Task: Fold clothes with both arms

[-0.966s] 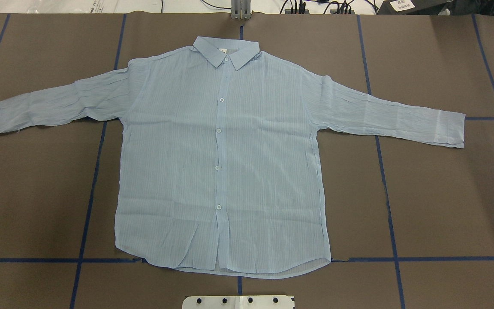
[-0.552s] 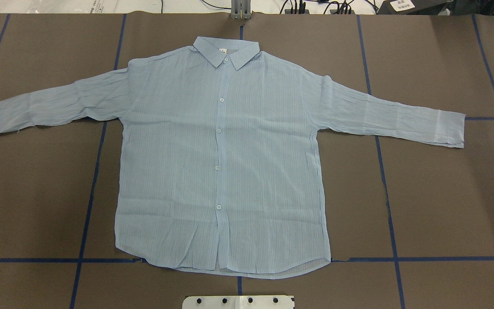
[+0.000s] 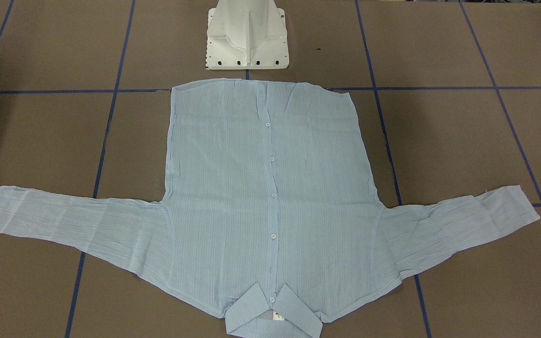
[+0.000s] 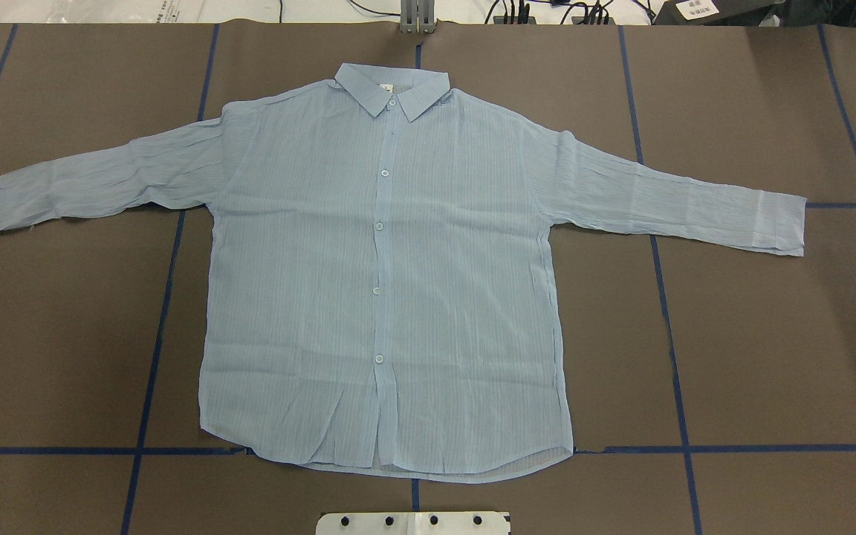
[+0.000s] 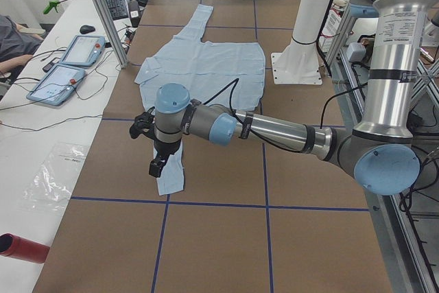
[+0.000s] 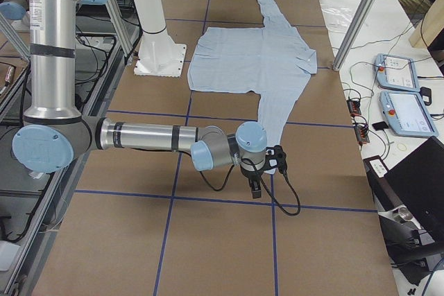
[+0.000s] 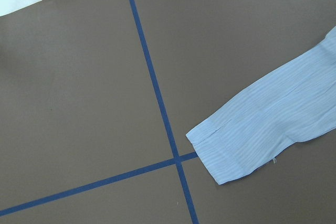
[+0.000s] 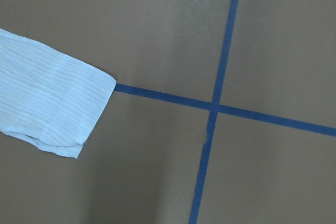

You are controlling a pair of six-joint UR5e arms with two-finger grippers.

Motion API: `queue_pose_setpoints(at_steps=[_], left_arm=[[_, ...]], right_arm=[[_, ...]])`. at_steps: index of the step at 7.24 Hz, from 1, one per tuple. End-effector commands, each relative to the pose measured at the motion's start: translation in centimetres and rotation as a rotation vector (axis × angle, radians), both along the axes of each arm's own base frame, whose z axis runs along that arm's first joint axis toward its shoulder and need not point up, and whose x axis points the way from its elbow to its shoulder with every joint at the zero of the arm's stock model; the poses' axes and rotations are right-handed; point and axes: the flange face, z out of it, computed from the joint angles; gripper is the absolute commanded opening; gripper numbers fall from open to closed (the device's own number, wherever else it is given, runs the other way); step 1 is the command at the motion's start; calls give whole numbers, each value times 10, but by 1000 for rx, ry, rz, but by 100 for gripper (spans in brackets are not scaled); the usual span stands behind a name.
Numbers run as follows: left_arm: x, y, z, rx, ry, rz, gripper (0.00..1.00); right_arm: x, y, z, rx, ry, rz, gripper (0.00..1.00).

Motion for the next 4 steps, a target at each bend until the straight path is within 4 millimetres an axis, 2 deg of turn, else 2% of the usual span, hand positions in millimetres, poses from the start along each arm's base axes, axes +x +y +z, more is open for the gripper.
queue_pose_setpoints(at_steps=[1, 3, 4], left_arm=[[7, 6, 17, 9, 47, 26, 99], [7, 6, 22, 11, 48, 26, 99], [7, 6, 22, 11, 48, 26, 99]], right_arm=[[-54, -6, 9, 55, -32, -39, 100], [-77, -35, 0, 65, -43, -65, 99], [-105, -37, -11, 11, -64, -49, 99]])
